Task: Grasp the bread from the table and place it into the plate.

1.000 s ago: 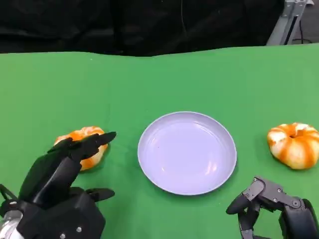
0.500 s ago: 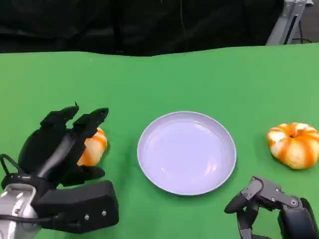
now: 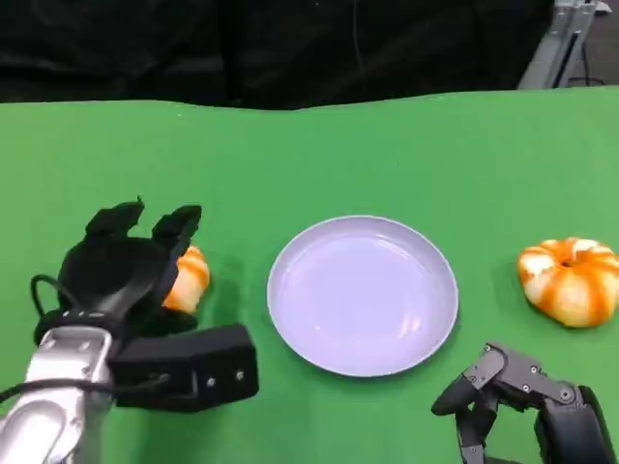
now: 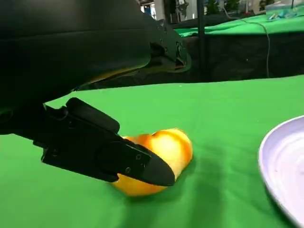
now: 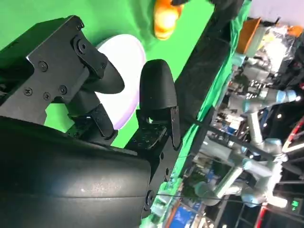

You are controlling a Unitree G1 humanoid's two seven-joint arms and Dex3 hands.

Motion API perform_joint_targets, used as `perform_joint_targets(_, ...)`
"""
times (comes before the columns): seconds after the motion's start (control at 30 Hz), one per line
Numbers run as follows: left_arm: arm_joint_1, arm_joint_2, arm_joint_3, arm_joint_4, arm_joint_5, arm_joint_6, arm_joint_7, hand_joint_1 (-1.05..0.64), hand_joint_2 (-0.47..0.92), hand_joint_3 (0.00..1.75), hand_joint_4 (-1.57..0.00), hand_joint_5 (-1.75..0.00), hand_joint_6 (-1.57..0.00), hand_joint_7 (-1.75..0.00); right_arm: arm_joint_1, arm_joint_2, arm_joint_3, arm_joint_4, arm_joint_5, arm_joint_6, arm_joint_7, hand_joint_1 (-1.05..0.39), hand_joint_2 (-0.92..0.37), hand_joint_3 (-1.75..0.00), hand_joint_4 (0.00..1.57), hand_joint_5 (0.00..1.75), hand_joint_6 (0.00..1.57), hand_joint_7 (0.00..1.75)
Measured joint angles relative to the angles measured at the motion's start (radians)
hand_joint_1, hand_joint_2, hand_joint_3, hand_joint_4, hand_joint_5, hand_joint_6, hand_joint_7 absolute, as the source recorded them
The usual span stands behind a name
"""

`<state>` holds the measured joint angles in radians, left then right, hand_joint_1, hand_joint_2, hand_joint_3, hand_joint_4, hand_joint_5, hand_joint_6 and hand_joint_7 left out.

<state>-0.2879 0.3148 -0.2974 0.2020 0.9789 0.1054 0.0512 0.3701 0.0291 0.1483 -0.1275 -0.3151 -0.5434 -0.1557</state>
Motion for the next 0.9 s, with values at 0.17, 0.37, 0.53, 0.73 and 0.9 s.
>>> perform_joint_targets(0.17,-0.011,0.000,-0.020,0.005,-0.002,0.017,0.010,-0.67,0.92,0.02,0.00,-0.16,-0.13,0.00,-0.001,0.000,0.001,0.000,0.000,0.004,0.000,0.08,-0.32,-1.38,0.89,1.74,0.82,1.35)
perform_joint_targets(0.37,-0.020,-0.005,-0.045,0.041,0.001,0.057,0.025,-0.68,0.92,0.04,-0.01,-0.04,-0.07,-0.01,0.001,-0.001,0.003,-0.001,0.001,0.004,0.000,0.06,-0.33,-1.37,0.87,1.73,0.82,1.35)
perform_joint_targets(0.53,-0.052,-0.012,-0.082,0.108,0.000,0.079,0.024,-0.69,0.92,0.03,-0.04,-0.06,-0.08,-0.01,0.005,-0.001,0.003,-0.001,0.001,0.004,0.001,0.06,-0.32,-1.37,0.88,1.74,0.82,1.35)
perform_joint_targets(0.73,-0.109,-0.017,-0.111,0.196,-0.006,0.089,0.025,-0.68,0.92,0.02,-0.09,-0.10,-0.15,-0.04,0.006,-0.001,0.003,-0.003,0.002,0.005,0.001,0.05,-0.33,-1.36,0.88,1.74,0.82,1.35)
perform_joint_targets(0.9,-0.161,-0.026,-0.137,0.293,-0.015,0.095,0.024,-0.67,0.92,0.02,-0.10,-0.12,-0.17,-0.04,0.011,0.000,0.009,-0.014,0.003,0.008,0.003,0.05,-0.33,-1.37,0.88,1.75,0.82,1.35)
